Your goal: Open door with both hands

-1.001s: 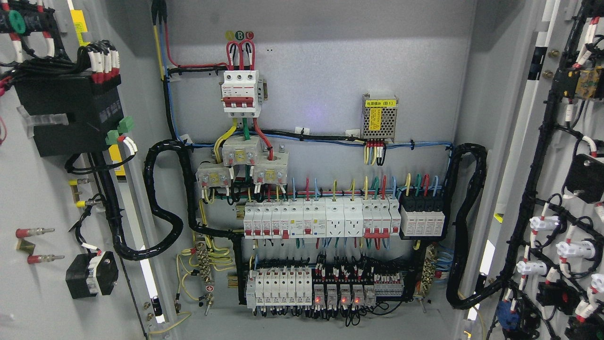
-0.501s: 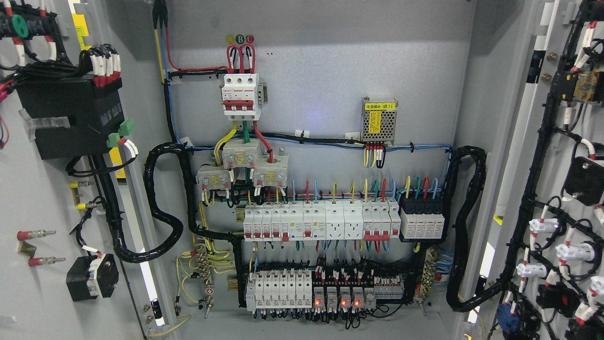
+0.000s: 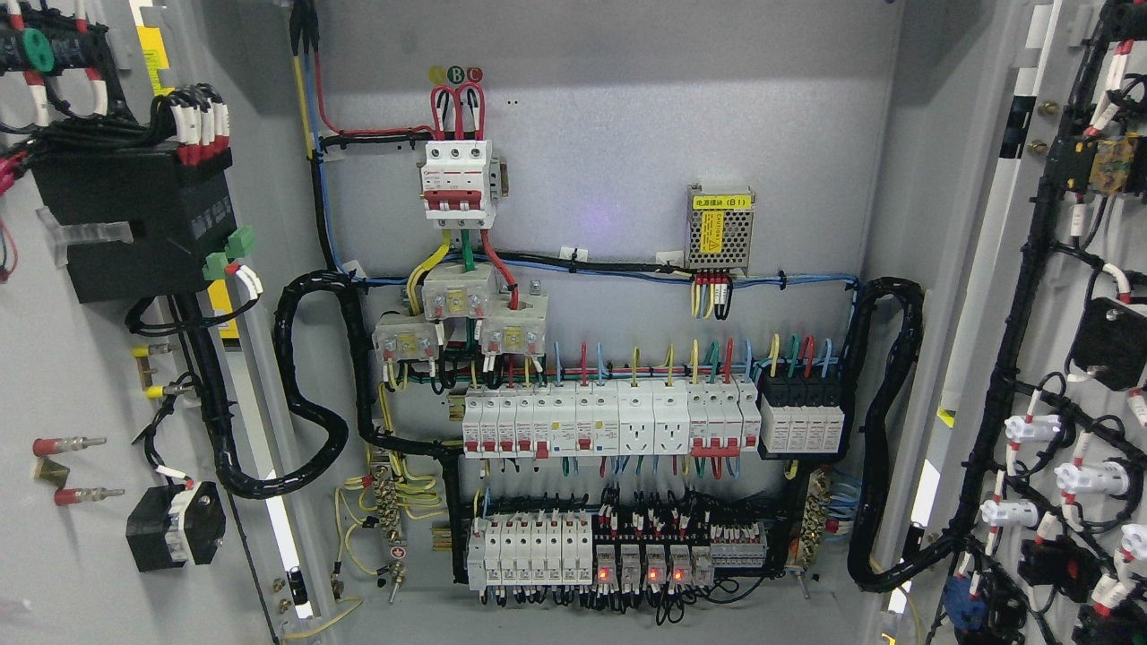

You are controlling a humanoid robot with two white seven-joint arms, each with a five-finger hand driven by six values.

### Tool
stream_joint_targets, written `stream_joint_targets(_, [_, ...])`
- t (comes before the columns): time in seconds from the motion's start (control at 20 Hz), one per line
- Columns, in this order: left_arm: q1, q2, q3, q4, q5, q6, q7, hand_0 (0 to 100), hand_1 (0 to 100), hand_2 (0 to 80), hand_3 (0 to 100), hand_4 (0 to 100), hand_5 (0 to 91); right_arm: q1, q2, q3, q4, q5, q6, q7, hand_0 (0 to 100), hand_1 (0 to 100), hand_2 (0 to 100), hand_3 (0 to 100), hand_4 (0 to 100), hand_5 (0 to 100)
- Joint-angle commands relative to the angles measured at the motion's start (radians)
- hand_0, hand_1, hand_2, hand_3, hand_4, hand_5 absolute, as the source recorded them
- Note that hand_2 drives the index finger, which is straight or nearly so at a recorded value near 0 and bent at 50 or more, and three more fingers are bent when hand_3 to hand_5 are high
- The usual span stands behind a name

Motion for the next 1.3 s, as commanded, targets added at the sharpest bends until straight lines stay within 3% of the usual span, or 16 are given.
stream_joint_targets(0.0, [-0.03, 0.001, 0.114, -0.147, 0.004, -0.016, -0.063, 29, 22, 3.4, 4, 0, 0.0, 0.025, -0.055, -0.104, -0.066, -0.017, -0.032, -0.002, 21, 11, 0, 0, 0, 0])
stream_joint_targets(0.4, [-0.085, 0.001, 0.199, -0.189, 0.013, -0.045, -0.154, 20, 21, 2.2, 4, 0, 0.0, -0.02, -0.092, -0.153, -0.066, -0.018, -0.032, -0.002, 22, 10, 0, 0, 0, 0])
stream_joint_targets(0.6, [-0.085, 0.001, 0.249, -0.189, 0.107, -0.134, -0.217, 19, 19, 3.4, 4, 0, 0.0, -0.018, -0.091, -0.193, -0.066, -0.023, -0.039, -0.002, 22, 10, 0, 0, 0, 0])
stream_joint_targets(0.9, [-0.102, 0.009, 0.306, -0.21, 0.153, -0.192, -0.226, 16, 16, 4.6, 5, 0, 0.0, -0.018, -0.091, -0.198, -0.066, -0.101, -0.036, -0.048, 22, 10, 0, 0, 0, 0])
stream_joint_targets(1.25, [-0.107, 0.009, 0.346, -0.224, 0.234, -0.194, -0.226, 10, 11, 4.1, 5, 0, 0.0, -0.014, -0.087, -0.202, -0.064, -0.118, -0.029, -0.048, 22, 11, 0, 0, 0, 0])
